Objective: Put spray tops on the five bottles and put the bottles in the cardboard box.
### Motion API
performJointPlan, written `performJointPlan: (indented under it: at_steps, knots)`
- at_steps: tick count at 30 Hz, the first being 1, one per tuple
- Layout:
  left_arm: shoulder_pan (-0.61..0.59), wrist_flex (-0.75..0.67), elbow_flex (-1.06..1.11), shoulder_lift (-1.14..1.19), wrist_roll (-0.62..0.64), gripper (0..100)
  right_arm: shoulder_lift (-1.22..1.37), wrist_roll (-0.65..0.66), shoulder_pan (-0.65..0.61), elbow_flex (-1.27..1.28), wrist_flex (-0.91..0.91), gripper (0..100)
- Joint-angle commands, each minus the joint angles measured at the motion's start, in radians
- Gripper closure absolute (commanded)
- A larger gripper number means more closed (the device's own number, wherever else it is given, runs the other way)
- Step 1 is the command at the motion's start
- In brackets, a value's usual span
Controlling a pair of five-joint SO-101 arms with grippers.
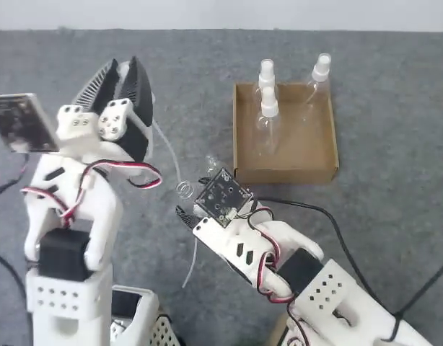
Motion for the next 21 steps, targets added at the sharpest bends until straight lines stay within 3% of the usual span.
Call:
performJointPlan:
  at_steps: [1, 9, 17, 21]
  knots:
    - [0.003, -0.04, 0.036, 0.005, 0.012, 99, -0.042, -0.012, -0.007, -0.005, -0.027, 99.3]
    - [0.057, 0.046, 0.068, -0.011, 0.043, 99, -0.048, -0.006, -0.002, 0.02, -0.024, 99.3]
    - [0.118, 0.114, 0.191, -0.204, -0.008, 99, -0.048, -0.011, -0.001, 0.069, -0.039, 99.3]
    - [0.121, 0.114, 0.255, -0.245, -0.015, 99, -0.048, -0.014, -0.001, 0.117, -0.188, 99.3]
